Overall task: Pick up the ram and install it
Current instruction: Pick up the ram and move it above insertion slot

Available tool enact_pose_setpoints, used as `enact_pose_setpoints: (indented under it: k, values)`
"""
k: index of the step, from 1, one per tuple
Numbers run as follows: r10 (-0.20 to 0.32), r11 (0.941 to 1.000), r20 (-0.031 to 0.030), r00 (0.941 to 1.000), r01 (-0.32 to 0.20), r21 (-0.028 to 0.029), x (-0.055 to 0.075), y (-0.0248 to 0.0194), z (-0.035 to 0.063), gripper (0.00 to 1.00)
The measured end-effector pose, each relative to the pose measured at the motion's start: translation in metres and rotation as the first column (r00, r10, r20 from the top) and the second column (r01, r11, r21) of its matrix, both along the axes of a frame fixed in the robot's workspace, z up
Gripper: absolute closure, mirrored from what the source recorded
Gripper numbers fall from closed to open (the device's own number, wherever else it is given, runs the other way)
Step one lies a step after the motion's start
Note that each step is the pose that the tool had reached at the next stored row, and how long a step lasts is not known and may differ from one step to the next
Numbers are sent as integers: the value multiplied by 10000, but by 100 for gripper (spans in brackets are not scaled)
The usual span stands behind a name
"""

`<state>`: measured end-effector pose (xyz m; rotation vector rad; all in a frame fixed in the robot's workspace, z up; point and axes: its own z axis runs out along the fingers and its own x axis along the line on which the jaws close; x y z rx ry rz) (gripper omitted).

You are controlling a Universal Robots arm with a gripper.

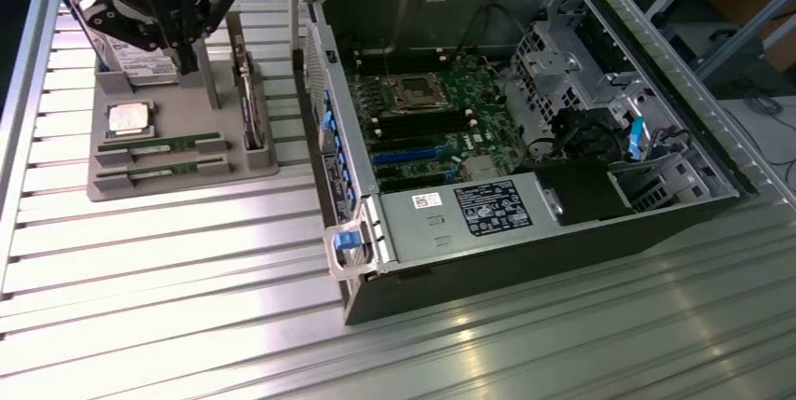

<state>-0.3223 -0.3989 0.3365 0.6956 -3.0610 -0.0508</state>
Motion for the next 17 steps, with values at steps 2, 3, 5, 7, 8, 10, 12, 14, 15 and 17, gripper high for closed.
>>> enact_pose_setpoints:
  k: [2,3,5,7,8,10,12,14,15,17]
  values:
    - [587,9983,-1,9983,-587,-21,0,0,0,89]
    - [1179,9930,-2,9930,-1179,-38,0,0,0,89]
    - [1921,9814,-5,9814,-1921,-57,0,0,-1,89]
    - [2637,9646,-9,9646,-2637,-75,0,0,-1,89]
    - [3067,9518,-13,9518,-3067,-86,0,0,-1,89]
    - [3914,9202,-20,9202,-3914,-107,0,0,-1,89]
    - [4709,8821,-30,8822,-4709,-127,0,0,-2,89]
    - [5262,8502,-37,8504,-5262,-140,0,0,-2,89]
    - [5423,8401,-40,8402,-5423,-144,0,0,-2,89]
    - [5762,8172,-46,8173,-5762,-153,0,0,-3,89]
